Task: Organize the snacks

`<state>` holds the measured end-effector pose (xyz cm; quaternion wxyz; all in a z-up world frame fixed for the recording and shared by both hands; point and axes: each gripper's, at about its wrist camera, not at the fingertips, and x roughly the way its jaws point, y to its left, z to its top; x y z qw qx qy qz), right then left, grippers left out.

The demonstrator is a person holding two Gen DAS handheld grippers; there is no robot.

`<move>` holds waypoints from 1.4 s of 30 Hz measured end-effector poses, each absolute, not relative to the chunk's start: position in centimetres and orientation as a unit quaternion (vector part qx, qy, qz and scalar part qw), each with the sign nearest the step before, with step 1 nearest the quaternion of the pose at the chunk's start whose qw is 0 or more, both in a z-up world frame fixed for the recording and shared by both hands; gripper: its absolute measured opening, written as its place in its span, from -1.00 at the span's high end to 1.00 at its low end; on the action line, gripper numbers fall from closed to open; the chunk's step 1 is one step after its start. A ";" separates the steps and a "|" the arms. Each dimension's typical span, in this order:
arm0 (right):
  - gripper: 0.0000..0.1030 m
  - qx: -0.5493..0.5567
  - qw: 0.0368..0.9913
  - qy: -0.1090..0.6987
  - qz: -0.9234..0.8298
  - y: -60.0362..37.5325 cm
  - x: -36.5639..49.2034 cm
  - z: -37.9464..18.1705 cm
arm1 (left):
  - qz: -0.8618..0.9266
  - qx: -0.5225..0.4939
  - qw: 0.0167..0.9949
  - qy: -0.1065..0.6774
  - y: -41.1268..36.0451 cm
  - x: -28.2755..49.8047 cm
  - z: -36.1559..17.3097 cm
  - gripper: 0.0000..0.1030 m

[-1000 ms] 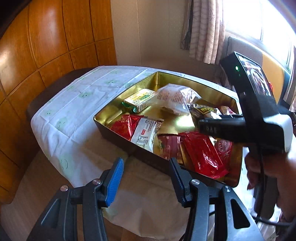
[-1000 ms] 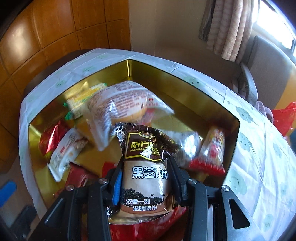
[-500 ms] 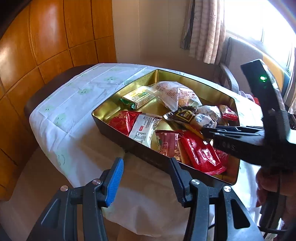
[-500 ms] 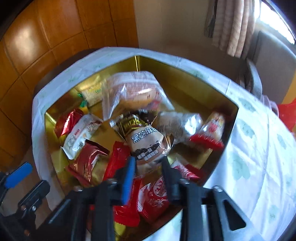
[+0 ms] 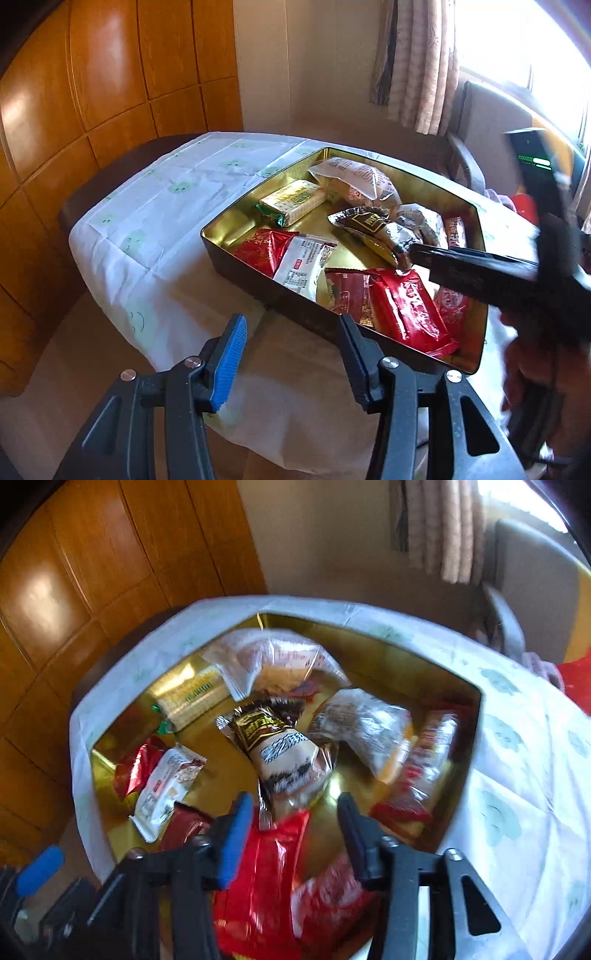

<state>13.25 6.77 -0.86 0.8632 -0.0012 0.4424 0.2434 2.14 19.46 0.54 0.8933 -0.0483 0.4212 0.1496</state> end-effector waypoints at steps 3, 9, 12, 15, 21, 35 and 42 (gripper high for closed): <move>-0.30 -0.004 0.884 0.408 0.230 5.5 10.7 0.2 | 0.148 -0.054 0.895 0.416 19.4 2.0 0.6 0.00; -0.64 -0.009 0.905 0.371 0.210 4.6 7.6 1.1 | 0.154 -0.045 0.895 0.416 19.0 1.9 0.5 0.00; -0.74 -0.018 0.909 0.365 0.201 4.4 6.2 0.9 | 0.158 -0.035 0.896 0.414 18.8 1.7 0.6 0.00; -0.86 -0.015 0.911 0.366 0.188 4.0 5.4 0.6 | 0.162 -0.023 0.897 0.410 18.5 1.5 0.8 0.00; -1.00 -0.006 0.924 0.353 0.143 3.1 4.4 1.3 | 0.153 -0.025 0.901 0.405 18.4 1.0 1.1 0.00; -1.00 -0.019 0.938 0.336 0.086 2.6 3.7 2.5 | 0.149 -0.028 0.910 0.385 18.2 0.6 1.8 0.01; -1.00 -0.020 0.941 0.327 0.082 2.7 3.4 2.5 | 0.152 -0.030 0.911 0.383 18.4 0.6 1.8 0.01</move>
